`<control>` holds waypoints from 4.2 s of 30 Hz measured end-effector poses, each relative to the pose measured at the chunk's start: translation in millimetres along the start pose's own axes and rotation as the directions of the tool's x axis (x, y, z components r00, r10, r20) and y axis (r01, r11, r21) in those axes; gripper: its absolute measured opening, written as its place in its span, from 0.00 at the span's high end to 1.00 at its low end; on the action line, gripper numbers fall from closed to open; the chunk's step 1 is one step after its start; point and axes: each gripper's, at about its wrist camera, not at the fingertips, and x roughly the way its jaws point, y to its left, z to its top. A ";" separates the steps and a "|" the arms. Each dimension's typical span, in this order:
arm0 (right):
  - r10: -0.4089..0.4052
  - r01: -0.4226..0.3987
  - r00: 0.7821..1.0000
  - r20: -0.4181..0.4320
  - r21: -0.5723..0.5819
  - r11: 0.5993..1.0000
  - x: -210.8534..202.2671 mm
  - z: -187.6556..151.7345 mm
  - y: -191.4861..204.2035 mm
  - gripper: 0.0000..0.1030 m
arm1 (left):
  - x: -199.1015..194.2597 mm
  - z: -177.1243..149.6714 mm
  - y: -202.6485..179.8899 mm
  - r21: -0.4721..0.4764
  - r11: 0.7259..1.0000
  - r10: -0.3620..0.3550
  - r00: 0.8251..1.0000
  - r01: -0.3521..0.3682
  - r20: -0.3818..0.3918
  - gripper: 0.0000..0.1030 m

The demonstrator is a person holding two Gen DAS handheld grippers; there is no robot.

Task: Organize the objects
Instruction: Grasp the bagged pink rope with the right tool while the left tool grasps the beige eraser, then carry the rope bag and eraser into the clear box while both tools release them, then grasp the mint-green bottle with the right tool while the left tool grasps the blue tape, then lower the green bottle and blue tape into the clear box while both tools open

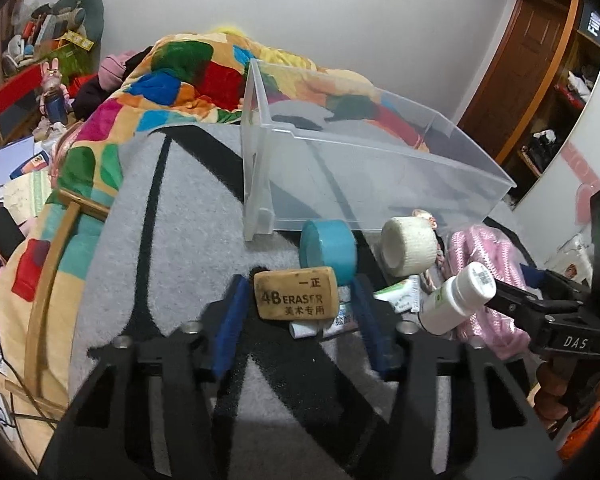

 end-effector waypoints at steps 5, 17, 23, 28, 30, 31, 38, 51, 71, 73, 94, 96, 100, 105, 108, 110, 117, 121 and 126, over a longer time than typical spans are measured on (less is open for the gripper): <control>0.059 -0.058 0.998 0.004 -0.057 0.997 -9.2 -7.9 1.2 0.33 | -6.4 -6.5 -2.0 0.015 1.000 0.018 1.000 -0.018 0.025 0.60; 0.076 -0.072 0.996 0.037 -0.084 0.994 -36.3 -19.9 -11.8 0.66 | -49.1 -5.1 -13.0 0.034 0.996 0.083 0.987 -0.088 0.138 0.60; 0.087 -0.080 0.991 0.098 -0.071 0.994 -58.9 -7.8 -17.9 0.67 | -66.0 12.0 -16.3 0.041 0.995 0.083 0.977 -0.093 0.198 0.60; 0.086 -0.071 0.979 0.183 -0.087 0.994 -82.6 11.7 -14.8 0.67 | -69.1 32.1 -21.5 0.054 0.994 0.077 0.970 -0.092 0.233 0.60; 0.088 -0.070 0.974 0.210 -0.094 0.993 -89.4 21.6 -14.1 0.67 | -68.7 38.6 -25.2 0.061 0.993 0.081 0.966 -0.099 0.244 0.60; 0.082 -0.060 0.970 0.227 -0.100 0.993 -91.8 27.6 -12.2 0.67 | -68.2 42.7 -27.0 0.065 0.993 0.083 0.965 -0.102 0.250 0.60; 0.054 -0.023 0.957 0.285 -0.110 0.994 -82.5 66.9 -1.8 0.67 | -53.1 70.5 -34.0 0.076 0.991 0.090 0.963 -0.113 0.253 0.60; 0.023 -0.010 0.991 0.134 -0.097 0.995 3.1 124.0 -0.1 0.67 | 20.7 99.0 -37.3 0.126 0.981 0.134 0.985 -0.147 0.108 0.60; -0.005 0.032 0.994 0.106 -0.253 0.967 -7.6 98.1 22.8 0.47 | 26.0 94.5 -48.6 0.169 0.978 0.113 0.992 -0.120 0.049 0.37; 0.005 0.027 0.992 0.130 -0.239 0.971 -19.8 92.1 19.0 0.41 | 19.1 92.8 -47.2 0.165 0.979 0.110 0.992 -0.119 0.058 0.36; -0.003 0.036 0.982 0.188 -0.172 0.985 -61.7 15.4 4.3 0.21 | -32.6 37.1 -36.2 0.171 0.971 0.142 0.979 -0.167 0.148 0.06; 0.007 0.018 0.988 0.153 -0.166 0.986 -53.0 11.5 1.5 0.22 | -24.5 30.9 -33.2 0.175 0.968 0.157 0.979 -0.179 0.130 0.06; 0.016 -0.004 0.996 0.086 -0.137 0.991 -33.7 -0.2 -5.5 0.29 | -7.2 20.8 -25.0 0.163 0.972 0.158 0.985 -0.168 0.076 0.23; 0.028 -0.024 0.999 0.034 -0.128 0.991 -19.3 -9.0 -9.2 0.50 | 10.5 15.9 -19.2 0.150 0.976 0.155 0.987 -0.158 0.038 0.40; 0.030 -0.027 0.999 0.016 -0.145 0.989 -13.2 -16.0 -6.8 0.64 | 8.3 13.5 -22.5 0.159 0.976 0.144 0.988 -0.150 0.048 0.46; 0.012 -0.008 1.000 0.027 -0.164 0.986 -12.8 -18.7 -4.0 0.73 | 5.9 12.9 -25.2 0.168 0.973 0.149 0.987 -0.158 0.064 0.53; 0.031 -0.023 0.999 0.044 -0.173 0.985 -20.6 -20.3 -3.8 0.78 | 4.1 11.1 -29.1 0.170 0.974 0.137 0.988 -0.148 0.071 0.83; 0.036 -0.021 0.996 0.087 -0.167 0.986 -34.4 -15.0 -4.8 0.78 | -6.3 9.7 -30.3 0.162 0.977 0.123 0.988 -0.137 0.097 0.83; 0.030 -0.007 0.989 0.144 -0.158 0.987 -52.6 -4.9 -6.5 0.78 | -23.2 16.1 -37.1 0.173 0.975 0.116 0.984 -0.139 0.138 0.83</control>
